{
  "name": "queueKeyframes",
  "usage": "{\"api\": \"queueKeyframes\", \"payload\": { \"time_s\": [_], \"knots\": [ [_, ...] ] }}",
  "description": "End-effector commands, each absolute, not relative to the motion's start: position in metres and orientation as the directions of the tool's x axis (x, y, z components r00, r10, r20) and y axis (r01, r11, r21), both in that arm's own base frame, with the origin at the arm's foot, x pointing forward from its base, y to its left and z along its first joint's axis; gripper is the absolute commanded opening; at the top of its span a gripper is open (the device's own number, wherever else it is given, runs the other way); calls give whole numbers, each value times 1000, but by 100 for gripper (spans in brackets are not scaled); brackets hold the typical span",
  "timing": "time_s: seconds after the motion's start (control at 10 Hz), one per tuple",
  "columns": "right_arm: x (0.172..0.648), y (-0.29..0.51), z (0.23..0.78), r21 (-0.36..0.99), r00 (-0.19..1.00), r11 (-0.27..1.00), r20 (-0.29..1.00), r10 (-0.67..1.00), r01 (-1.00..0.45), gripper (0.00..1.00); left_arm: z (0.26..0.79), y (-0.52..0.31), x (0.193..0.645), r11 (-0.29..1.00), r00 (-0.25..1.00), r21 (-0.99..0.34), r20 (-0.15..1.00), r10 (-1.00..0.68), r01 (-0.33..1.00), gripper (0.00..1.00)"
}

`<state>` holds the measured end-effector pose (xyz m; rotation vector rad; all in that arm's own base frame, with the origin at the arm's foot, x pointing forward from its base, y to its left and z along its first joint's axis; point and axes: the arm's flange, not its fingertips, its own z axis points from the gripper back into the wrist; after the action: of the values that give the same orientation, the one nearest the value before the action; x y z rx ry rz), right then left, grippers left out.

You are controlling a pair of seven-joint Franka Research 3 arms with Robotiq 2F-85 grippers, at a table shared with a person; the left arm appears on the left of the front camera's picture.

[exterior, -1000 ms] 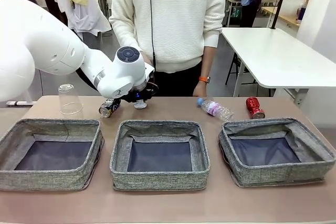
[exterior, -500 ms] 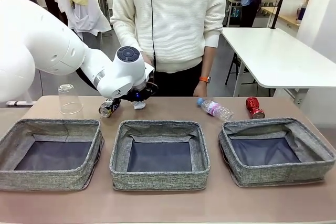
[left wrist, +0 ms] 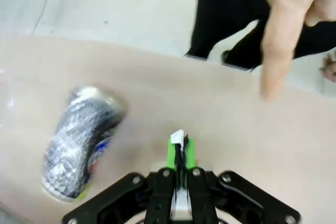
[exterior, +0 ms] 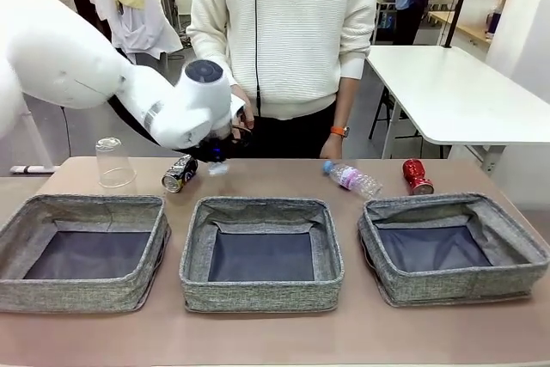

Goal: Sort the waste into the appropriate baskets.
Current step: Pick up the waste item pointed out by the person.

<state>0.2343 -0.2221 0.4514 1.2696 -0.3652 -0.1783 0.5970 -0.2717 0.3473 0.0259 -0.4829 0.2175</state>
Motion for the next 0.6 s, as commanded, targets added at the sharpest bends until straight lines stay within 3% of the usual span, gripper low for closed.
{"api": "queueKeyframes", "payload": {
  "time_s": [0.0,0.3,0.4,0.5],
  "knots": [
    [235,-221,453,953,922,284,197,-333,-101,100,433,-230,538,979,906,14,383,183,-204,0],
    [235,-221,453,953,922,284,197,-333,-101,100,552,-201,455,1000,951,-6,310,20,-19,0],
    [235,-221,453,953,922,284,197,-333,-101,100,572,-202,434,1000,972,-27,235,20,-14,0],
    [235,-221,453,953,922,284,197,-333,-101,100,586,-205,411,993,977,-36,175,119,-114,0]
  ]
}}
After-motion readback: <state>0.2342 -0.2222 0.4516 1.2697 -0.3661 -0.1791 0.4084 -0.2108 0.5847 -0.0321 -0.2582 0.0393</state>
